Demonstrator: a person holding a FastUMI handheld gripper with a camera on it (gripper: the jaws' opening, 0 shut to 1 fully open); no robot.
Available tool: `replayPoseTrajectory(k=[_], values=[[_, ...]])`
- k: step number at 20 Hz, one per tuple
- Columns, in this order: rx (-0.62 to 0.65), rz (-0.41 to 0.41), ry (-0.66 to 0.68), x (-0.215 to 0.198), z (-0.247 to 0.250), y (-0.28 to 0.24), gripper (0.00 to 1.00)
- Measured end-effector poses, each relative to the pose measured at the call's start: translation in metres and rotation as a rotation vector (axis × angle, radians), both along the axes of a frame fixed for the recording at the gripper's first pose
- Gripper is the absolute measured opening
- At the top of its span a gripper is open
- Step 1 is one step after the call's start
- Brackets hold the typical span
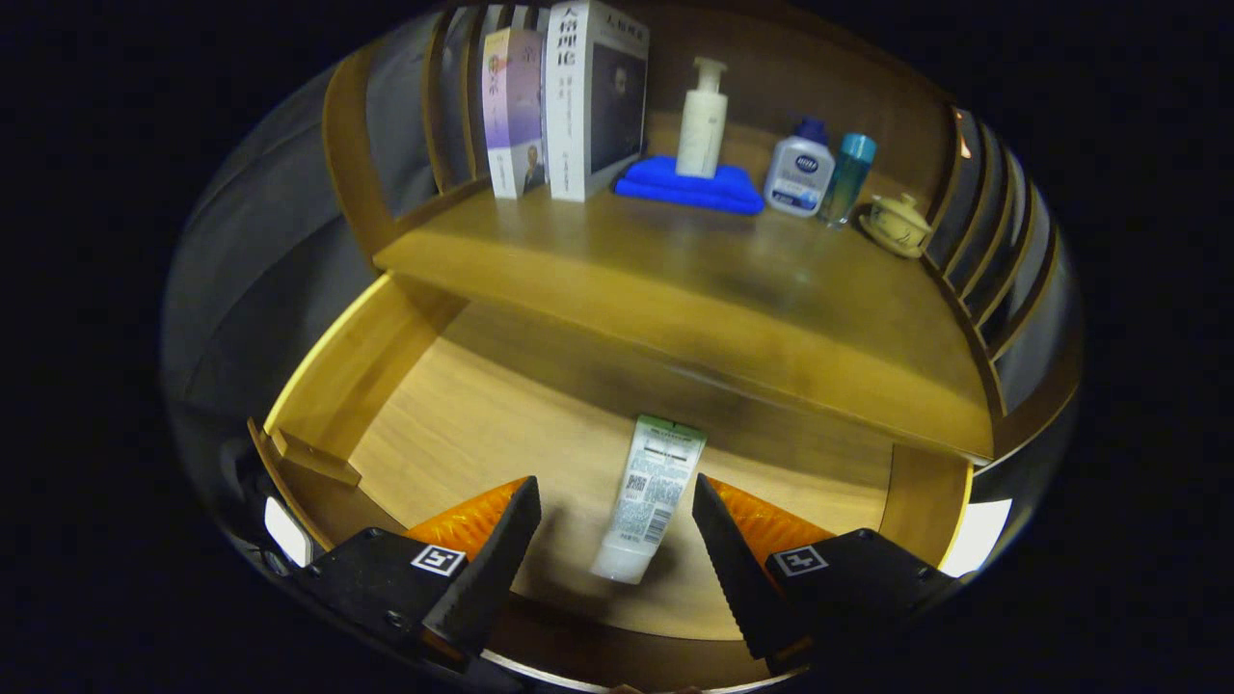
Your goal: Pull open the drawer, take out the items inside it, and place them on the countertop above the cabinet.
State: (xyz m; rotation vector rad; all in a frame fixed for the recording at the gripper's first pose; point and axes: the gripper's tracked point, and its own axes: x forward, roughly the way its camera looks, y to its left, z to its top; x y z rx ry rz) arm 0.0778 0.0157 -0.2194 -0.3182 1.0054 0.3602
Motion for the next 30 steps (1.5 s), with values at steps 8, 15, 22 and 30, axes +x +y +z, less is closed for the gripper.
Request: replayPoseTrajectory(k=[8, 15, 22, 30], values=[[-0.093, -0.021, 0.156, 0.001, -0.04, -0.014, 1.0], [-0.081, -0.054, 0.244, -0.002, -0.05, -0.01, 0.96], [-0.117, -0.096, 0.324, 0.002, -0.062, -0.024, 0.7], [-0.172, -0.018, 0.323, -0.001, -0.059, -0.02, 0.45]])
